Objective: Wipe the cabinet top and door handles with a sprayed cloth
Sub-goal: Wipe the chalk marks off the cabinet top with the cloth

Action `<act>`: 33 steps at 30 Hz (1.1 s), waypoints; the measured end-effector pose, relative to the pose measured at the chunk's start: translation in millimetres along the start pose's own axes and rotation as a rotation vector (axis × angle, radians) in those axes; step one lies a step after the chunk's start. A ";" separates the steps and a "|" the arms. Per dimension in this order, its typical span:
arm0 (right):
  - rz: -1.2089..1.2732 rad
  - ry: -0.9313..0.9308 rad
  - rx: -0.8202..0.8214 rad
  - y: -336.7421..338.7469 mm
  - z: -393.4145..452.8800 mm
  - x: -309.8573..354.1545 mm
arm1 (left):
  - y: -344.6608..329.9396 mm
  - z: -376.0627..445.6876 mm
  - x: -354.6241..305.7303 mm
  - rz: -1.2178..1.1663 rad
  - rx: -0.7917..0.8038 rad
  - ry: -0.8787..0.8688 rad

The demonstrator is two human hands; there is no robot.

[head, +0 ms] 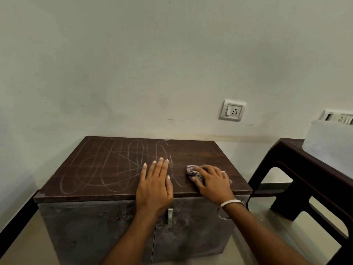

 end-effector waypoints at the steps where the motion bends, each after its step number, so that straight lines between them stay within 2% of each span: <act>1: -0.017 -0.039 0.002 3.0 -4.4 -13.5 | 0.7 0.4 2.9 0.004 0.002 0.003; 4: -0.031 -0.122 0.022 6.9 -12.5 -36.9 | 3.8 1.6 17.7 0.015 0.004 0.012; 8: -0.020 -0.151 0.004 8.2 -15.2 -22.8 | 10.1 3.0 41.2 0.048 0.001 0.028; 16: 0.026 0.048 -0.033 -1.6 -22.0 54.9 | 24.0 3.0 71.8 0.072 -0.015 0.075; 20: 0.051 0.043 -0.010 2.3 -24.0 42.1 | 31.2 2.2 86.2 0.073 -0.021 0.088; 26: 0.010 -0.097 -0.012 7.8 -33.6 0.1 | 41.0 3.3 107.2 0.070 -0.024 0.084; 30: 0.025 -0.127 -0.017 6.2 -32.5 13.7 | 48.5 2.8 122.6 0.084 -0.035 0.081; 33: 0.044 -0.065 -0.023 1.6 -29.8 44.2 | 52.8 3.7 131.3 0.092 -0.043 0.089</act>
Point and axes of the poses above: each hand's wrist, its own z-axis towards the middle knuckle, its own y-axis out of the back of the hand, x = y × z, the point moved 9 cm from there along z, towards the middle knuckle, and after that the axes turned 9 degrees about y, right-handed, at the moved point
